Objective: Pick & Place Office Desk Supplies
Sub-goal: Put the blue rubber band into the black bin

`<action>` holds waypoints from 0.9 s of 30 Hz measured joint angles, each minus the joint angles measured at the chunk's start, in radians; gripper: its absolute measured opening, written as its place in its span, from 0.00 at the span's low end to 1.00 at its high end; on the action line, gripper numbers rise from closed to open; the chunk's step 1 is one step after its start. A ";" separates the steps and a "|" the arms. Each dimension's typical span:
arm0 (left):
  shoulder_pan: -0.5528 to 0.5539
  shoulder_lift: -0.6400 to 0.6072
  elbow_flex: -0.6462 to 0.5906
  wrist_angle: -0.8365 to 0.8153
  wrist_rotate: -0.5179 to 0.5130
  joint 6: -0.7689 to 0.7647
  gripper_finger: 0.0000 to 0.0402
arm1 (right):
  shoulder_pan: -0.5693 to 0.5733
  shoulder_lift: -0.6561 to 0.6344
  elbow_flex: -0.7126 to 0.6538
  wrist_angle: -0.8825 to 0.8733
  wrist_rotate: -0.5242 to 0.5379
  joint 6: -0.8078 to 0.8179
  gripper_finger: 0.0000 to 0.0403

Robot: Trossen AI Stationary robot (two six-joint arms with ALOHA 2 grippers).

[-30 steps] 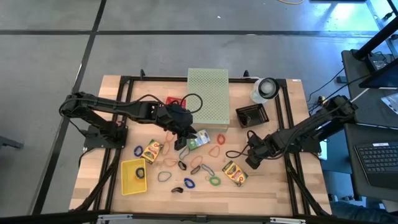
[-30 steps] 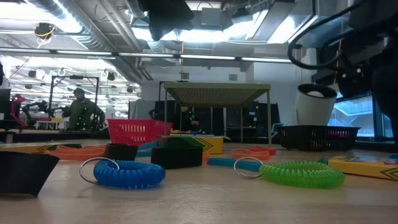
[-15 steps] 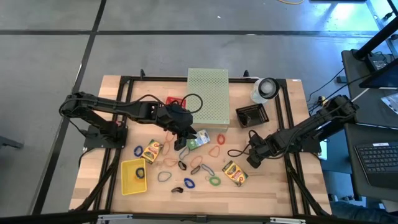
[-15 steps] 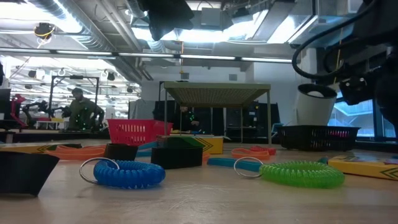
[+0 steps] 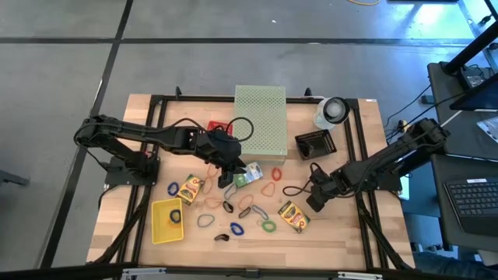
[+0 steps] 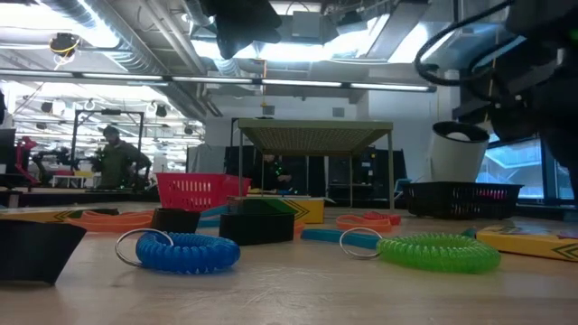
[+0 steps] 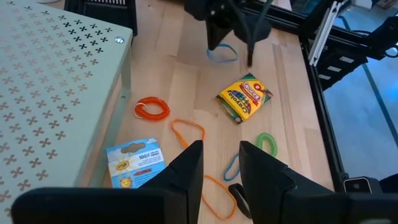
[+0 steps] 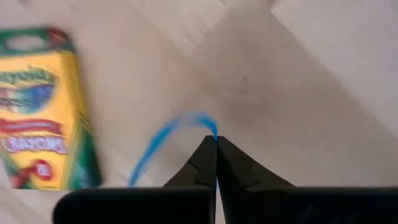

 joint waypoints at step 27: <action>0.000 -0.267 -0.001 -0.236 -0.016 0.100 0.24 | -0.212 -0.310 0.266 -0.247 0.428 0.144 0.00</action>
